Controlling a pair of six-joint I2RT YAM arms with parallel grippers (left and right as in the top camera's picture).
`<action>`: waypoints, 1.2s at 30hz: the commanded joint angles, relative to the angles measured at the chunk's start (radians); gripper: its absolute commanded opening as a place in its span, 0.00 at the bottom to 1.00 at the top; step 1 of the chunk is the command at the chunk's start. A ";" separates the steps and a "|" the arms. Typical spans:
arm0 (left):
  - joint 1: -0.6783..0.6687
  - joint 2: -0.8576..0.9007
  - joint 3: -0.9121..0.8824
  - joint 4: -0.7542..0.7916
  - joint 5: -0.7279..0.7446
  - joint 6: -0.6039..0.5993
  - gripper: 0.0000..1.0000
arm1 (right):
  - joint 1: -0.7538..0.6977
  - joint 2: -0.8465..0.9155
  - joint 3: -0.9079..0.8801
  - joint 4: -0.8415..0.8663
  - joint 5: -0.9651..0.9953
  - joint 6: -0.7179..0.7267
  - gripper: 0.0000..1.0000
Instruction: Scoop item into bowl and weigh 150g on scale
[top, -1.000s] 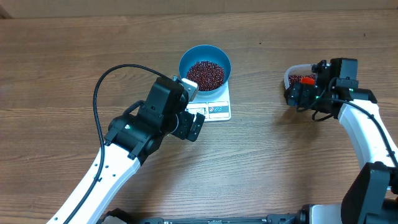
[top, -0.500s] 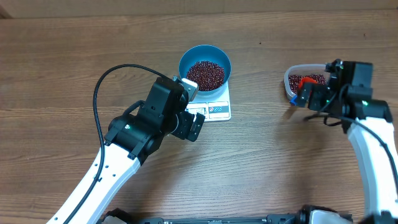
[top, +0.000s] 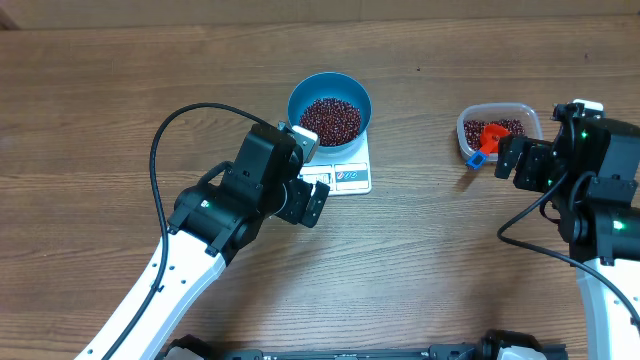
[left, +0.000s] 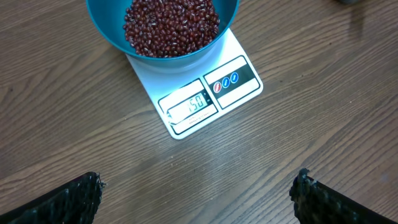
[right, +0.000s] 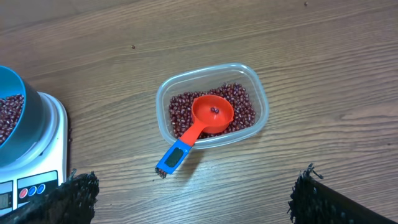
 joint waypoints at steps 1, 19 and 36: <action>0.001 0.006 -0.003 -0.001 0.008 0.015 1.00 | -0.004 0.017 0.026 0.006 0.010 -0.004 1.00; 0.001 0.006 -0.003 0.000 0.008 0.015 1.00 | -0.004 0.148 0.026 0.052 0.010 0.003 1.00; 0.001 0.006 -0.004 -0.001 0.008 0.015 1.00 | -0.004 0.148 0.026 0.051 0.010 0.003 1.00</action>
